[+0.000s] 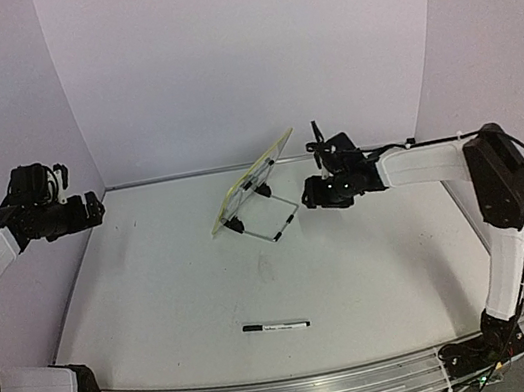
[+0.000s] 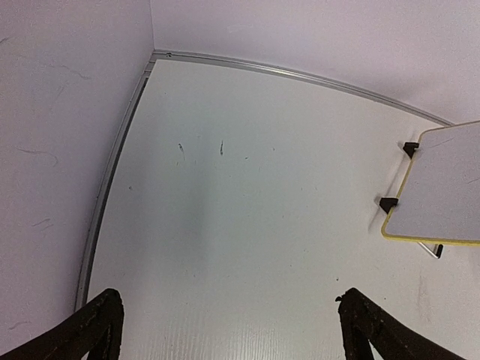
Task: Write a sentence on the whiteboard
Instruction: Move the whiteboard stand to the center of the board.
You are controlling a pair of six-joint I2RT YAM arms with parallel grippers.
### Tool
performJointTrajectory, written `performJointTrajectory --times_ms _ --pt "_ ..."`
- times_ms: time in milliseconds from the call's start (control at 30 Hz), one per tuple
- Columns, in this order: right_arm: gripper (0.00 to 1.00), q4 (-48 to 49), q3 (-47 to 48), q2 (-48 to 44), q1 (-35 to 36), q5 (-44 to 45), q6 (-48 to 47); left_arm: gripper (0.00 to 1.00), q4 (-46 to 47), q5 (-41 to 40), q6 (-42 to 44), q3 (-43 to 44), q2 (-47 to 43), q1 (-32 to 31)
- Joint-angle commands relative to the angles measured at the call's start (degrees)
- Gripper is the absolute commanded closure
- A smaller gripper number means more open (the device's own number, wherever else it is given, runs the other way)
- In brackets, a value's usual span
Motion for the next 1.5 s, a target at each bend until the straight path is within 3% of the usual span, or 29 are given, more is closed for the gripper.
performJointTrajectory --times_ms 0,400,900,1467 --pt "0.43 -3.46 9.56 8.84 2.54 4.21 8.58 0.00 3.15 2.21 0.45 0.42 -0.27 0.20" --pt "0.58 -8.80 21.35 21.88 5.25 4.81 11.58 0.00 2.75 3.62 -0.28 0.51 0.68 0.17" --pt "0.62 -16.92 30.78 28.57 8.56 12.41 8.60 0.01 2.80 3.49 -0.60 0.27 0.31 0.19" --pt "0.85 -19.22 26.29 26.39 7.36 15.26 5.21 0.01 2.78 3.98 -0.78 0.15 -0.08 0.17"
